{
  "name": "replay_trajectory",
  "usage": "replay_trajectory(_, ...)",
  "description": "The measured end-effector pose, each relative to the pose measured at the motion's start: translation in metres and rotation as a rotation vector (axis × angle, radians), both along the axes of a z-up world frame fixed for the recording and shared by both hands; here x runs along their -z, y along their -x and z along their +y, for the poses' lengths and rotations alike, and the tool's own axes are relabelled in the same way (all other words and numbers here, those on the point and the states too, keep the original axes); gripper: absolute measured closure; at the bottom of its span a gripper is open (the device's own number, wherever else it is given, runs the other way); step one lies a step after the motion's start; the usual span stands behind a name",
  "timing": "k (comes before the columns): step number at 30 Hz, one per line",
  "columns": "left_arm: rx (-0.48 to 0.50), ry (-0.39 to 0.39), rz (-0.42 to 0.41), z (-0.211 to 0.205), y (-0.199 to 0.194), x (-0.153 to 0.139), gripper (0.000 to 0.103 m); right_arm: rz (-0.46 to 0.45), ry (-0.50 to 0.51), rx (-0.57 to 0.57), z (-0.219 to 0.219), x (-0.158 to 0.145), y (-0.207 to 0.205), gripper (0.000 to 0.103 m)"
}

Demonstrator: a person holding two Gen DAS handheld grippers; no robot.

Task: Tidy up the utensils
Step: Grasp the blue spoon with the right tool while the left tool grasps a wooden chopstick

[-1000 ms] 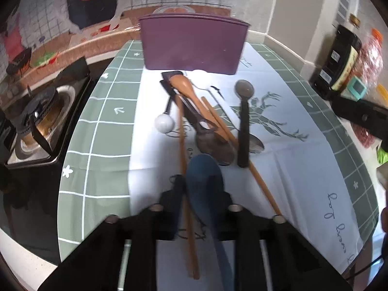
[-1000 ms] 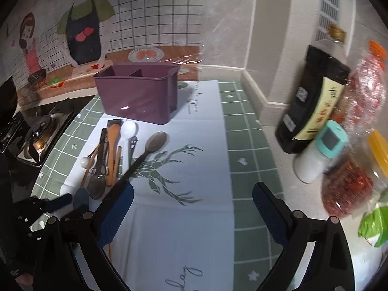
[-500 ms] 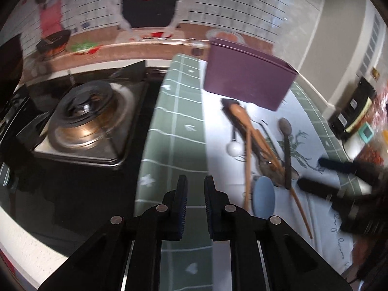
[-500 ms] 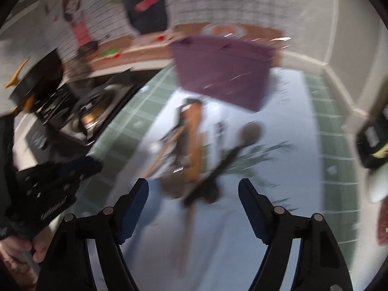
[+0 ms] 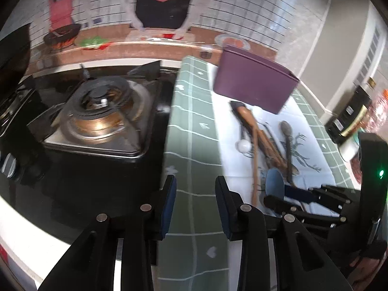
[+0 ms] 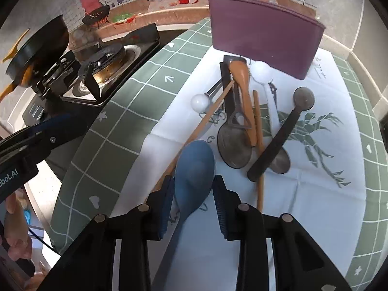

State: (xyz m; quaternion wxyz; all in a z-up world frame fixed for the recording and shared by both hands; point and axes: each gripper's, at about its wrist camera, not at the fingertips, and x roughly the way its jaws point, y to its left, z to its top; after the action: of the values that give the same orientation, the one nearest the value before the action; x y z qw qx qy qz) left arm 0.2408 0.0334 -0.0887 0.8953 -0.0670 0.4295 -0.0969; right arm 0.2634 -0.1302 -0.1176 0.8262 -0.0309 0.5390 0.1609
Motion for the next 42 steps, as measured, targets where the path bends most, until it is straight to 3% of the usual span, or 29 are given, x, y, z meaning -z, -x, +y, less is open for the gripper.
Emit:
replay_trajectory(6, 0.179, 0.050, 0.043, -0.040, -0.014, 0.002, 0.063, -0.073, 0.012, 0.057, -0.031, -0.026, -0.001, 0.073)
replay_trajectory(9, 0.238, 0.043, 0.073, -0.057, -0.027, 0.006, 0.065, -0.084, 0.009, 0.098, -0.053, -0.034, -0.004, 0.073)
replay_trajectory(12, 0.285, 0.012, 0.114, -0.073, -0.040, 0.010, 0.075, -0.091, -0.002, 0.124, -0.067, -0.037, -0.005, 0.073)
replay_trajectory(16, 0.277, -0.029, 0.203, -0.084, -0.065, 0.022, 0.076, -0.092, -0.025, 0.148, -0.080, -0.038, -0.005, 0.073)
replay_trajectory(22, 0.275, -0.074, 0.274, -0.103, -0.089, 0.037, 0.081, -0.113, -0.030, 0.158, -0.084, -0.037, -0.002, 0.073)
replay_trajectory(24, 0.284, -0.121, 0.247, -0.111, -0.092, 0.038, 0.083, -0.116, -0.026, 0.167, -0.085, -0.036, -0.002, 0.073)
replay_trajectory(26, 0.278, -0.168, 0.218, -0.118, -0.095, 0.039, 0.095, -0.121, -0.017, 0.179, -0.087, -0.036, -0.003, 0.073)
replay_trajectory(30, 0.232, -0.131, 0.178, -0.110, -0.093, 0.038, 0.098, -0.138, 0.000, 0.187, -0.086, -0.039, -0.003, 0.073)
replay_trajectory(31, 0.217, -0.102, 0.155, -0.103, -0.088, 0.034, 0.098, -0.143, -0.003, 0.186, -0.086, -0.041, -0.002, 0.080)
replay_trajectory(32, 0.202, -0.076, 0.135, -0.095, -0.083, 0.030, 0.098, -0.150, -0.004, 0.184, -0.085, -0.043, -0.001, 0.098)
replay_trajectory(35, 0.169, -0.003, 0.054, -0.077, -0.070, 0.011, 0.098, -0.165, 0.002, 0.186, -0.082, -0.050, 0.002, 0.098)
replay_trajectory(37, 0.151, 0.005, -0.006, -0.068, -0.064, -0.001, 0.097, -0.180, 0.001, 0.178, -0.080, -0.054, 0.004, 0.098)
replay_trajectory(40, 0.118, 0.049, -0.026, -0.051, -0.058, -0.012, 0.097, -0.173, -0.007, 0.157, -0.076, -0.055, 0.004, 0.096)
replay_trajectory(42, 0.107, 0.065, -0.046, -0.046, -0.051, -0.018, 0.098, -0.161, -0.023, 0.167, -0.080, -0.052, 0.002, 0.083)
